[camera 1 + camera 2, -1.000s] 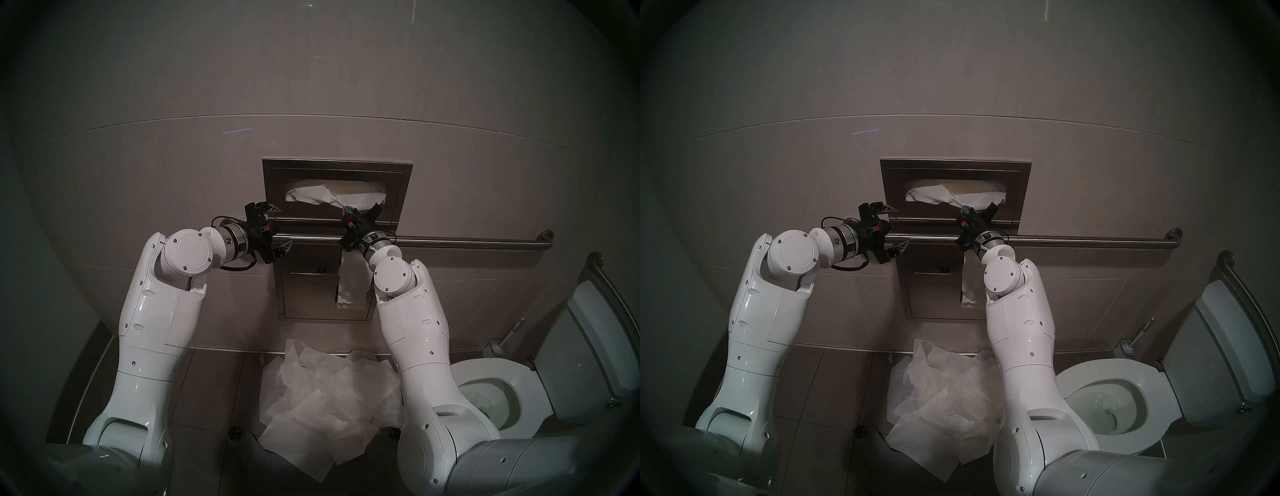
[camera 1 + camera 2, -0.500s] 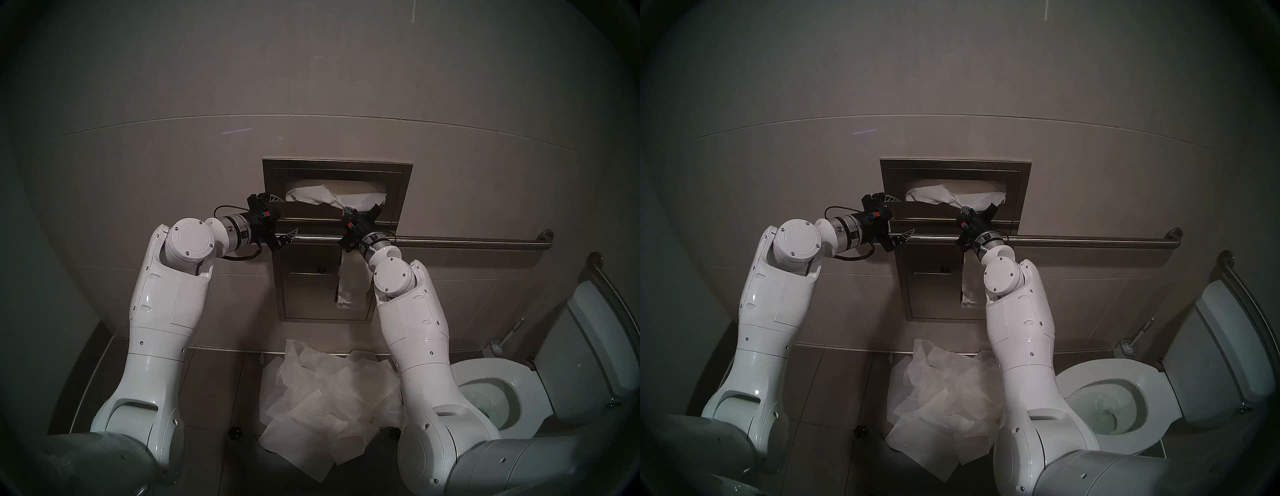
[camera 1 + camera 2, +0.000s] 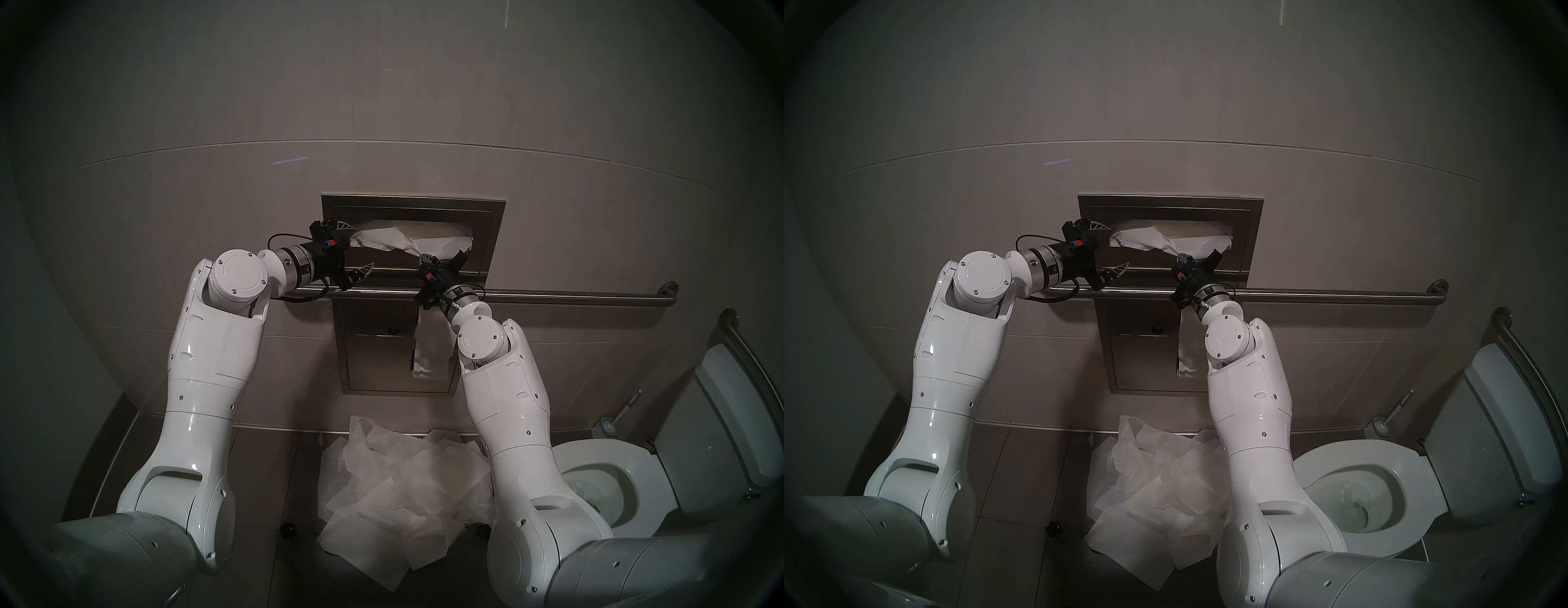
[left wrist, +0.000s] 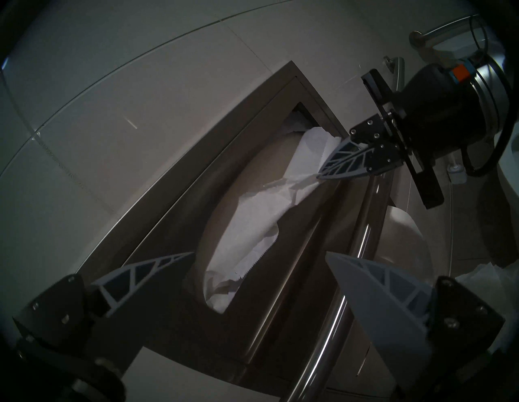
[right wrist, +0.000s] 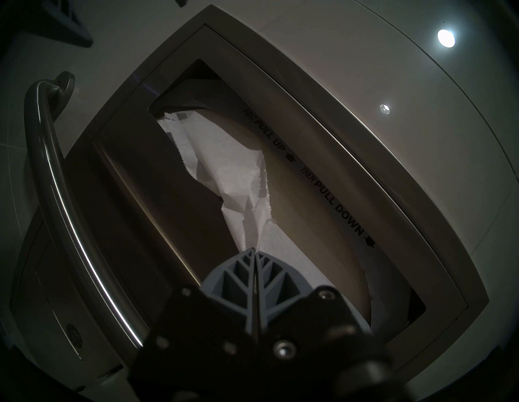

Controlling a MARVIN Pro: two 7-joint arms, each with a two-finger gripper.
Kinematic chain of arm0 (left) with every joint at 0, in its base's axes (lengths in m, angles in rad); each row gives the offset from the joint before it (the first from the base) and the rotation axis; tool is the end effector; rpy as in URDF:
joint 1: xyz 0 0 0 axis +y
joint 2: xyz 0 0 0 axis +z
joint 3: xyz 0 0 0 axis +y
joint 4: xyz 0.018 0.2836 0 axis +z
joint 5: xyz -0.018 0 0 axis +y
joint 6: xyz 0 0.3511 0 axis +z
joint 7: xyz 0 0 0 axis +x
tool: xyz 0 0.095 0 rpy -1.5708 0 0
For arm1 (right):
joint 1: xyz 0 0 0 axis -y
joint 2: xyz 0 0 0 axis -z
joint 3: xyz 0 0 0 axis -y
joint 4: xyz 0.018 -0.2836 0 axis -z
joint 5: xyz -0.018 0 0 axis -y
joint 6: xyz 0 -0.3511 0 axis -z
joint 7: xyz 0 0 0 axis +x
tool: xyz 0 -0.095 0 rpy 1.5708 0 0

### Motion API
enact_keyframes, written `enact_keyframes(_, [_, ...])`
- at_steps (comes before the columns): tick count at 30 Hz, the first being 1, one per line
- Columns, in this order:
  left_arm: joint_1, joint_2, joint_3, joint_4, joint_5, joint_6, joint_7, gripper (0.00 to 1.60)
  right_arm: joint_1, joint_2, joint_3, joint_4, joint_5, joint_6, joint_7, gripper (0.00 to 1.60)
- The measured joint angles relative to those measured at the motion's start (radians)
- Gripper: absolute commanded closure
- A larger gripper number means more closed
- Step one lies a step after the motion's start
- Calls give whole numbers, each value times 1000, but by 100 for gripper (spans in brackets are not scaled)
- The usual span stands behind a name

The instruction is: Take out a toilet seat cover

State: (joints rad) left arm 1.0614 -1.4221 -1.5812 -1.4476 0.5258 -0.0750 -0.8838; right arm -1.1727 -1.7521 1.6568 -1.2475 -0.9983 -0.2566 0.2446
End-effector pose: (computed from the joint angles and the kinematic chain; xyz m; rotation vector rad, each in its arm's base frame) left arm 0.5570 -0.0038 -0.1351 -1.7510 1.5613 -1.9845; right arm 0.5660 0.0759 -0.2397 1.6028 1.0753 1.9791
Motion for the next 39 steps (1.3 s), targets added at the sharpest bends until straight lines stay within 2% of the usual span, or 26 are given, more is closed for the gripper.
enact_keyframes(10, [-64,23,-2,111,1,-37,-15,0,0,0,0,0,1,0,0,160])
enact_keyframes(18, [-108,36,3,145,2,-63,-14,0,0,0,0,3,1,0,0,160])
enact_keyframes(31, [-183,10,98,228,32,-111,-17,0,0,1,0,8,3,0,1,160])
enact_keyframes(39, [-220,4,131,293,71,-139,-22,0,0,1,0,10,3,0,1,160])
